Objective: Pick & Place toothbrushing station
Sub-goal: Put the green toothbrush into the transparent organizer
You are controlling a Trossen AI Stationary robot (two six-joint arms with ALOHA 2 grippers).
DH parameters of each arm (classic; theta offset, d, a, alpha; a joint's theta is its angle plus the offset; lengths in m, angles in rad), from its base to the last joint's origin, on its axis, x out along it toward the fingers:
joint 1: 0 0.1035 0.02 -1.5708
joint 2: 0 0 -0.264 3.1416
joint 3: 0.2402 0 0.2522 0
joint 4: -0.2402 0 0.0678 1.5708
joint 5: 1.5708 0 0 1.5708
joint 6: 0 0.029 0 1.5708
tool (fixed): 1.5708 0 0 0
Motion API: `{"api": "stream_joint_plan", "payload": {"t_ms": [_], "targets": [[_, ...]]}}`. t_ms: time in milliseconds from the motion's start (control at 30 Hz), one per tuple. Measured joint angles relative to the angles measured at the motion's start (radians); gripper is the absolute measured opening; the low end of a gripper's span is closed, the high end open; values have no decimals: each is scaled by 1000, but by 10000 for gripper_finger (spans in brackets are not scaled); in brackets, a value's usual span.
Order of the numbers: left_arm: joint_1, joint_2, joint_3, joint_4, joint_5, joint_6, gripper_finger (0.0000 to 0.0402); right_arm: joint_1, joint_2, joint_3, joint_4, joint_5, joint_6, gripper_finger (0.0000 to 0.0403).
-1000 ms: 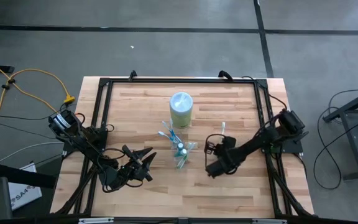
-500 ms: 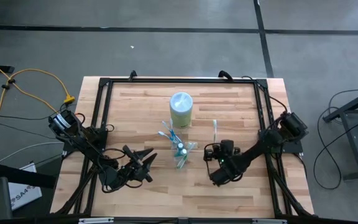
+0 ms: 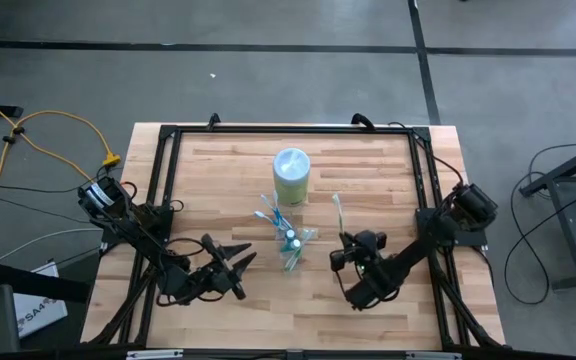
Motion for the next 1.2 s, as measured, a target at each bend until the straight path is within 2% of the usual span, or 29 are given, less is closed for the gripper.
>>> {"api": "stream_joint_plan", "payload": {"t_ms": [133,300,533,700,900,1200], "targets": [[0,0,0,25,62,-14,127,41,-2,0,0,57,-17,14],[0,0,1,36,152,-115,127,99,-16,24,14,97,-104,14],[2,0,2,33,339,-281,127,151,-16,146,28,132,-356,14],[26,0,2,24,491,-412,127,171,-16,238,72,196,-591,14],[107,0,2,16,755,-602,127,170,-16,288,287,227,-970,14],[234,0,2,30,941,-725,127,167,-16,290,702,224,-1483,14]]}}
